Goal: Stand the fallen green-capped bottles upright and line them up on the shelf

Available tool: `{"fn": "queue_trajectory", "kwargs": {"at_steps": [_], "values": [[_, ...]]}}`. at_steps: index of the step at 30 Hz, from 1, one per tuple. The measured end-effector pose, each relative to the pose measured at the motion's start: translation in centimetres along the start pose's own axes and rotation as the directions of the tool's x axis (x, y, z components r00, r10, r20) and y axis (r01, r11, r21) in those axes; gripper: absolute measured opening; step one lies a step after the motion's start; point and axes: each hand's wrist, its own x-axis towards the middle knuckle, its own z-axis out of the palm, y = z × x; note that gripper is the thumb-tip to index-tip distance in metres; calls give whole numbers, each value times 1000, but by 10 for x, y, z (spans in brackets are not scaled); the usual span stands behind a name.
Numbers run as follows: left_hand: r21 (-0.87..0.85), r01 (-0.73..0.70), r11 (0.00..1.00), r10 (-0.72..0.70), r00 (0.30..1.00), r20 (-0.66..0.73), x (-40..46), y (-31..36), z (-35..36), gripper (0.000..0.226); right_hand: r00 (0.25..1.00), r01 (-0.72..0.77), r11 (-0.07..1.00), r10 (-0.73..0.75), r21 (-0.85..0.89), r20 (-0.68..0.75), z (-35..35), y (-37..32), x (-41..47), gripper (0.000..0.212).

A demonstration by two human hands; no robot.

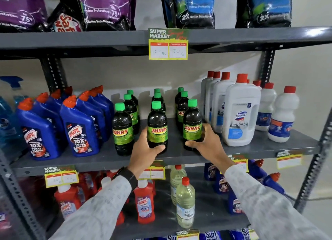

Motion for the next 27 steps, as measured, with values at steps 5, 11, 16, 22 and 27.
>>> {"fn": "queue_trajectory", "kwargs": {"at_steps": [5, 11, 16, 22, 27], "values": [[-10, 6, 1000, -6, 1000, -15, 2, -6, 3, 91, 1000, 27, 999, -27, 24, -5, -5, 7, -3, 85], [-7, 2, 1000, -2, 1000, -19, 3, -7, 5, 92, 999, 32, 999, -33, 36, 10, -7, 9, -4, 87], [-8, 3, 1000, -3, 1000, -15, 4, -10, 5, 93, 999, 31, 999, -31, 34, 19, -7, 9, -5, 90], [18, -7, 1000, 7, 1000, 2, 2, -7, 4, 95, 1000, 26, 999, -26, 19, 18, -8, 10, -6, 94], [132, -120, 984, 129, 990, -55, -14, 20, -11, 106, 998, 51, 998, -49, -26, 43, -25, -14, -15, 123]]}}
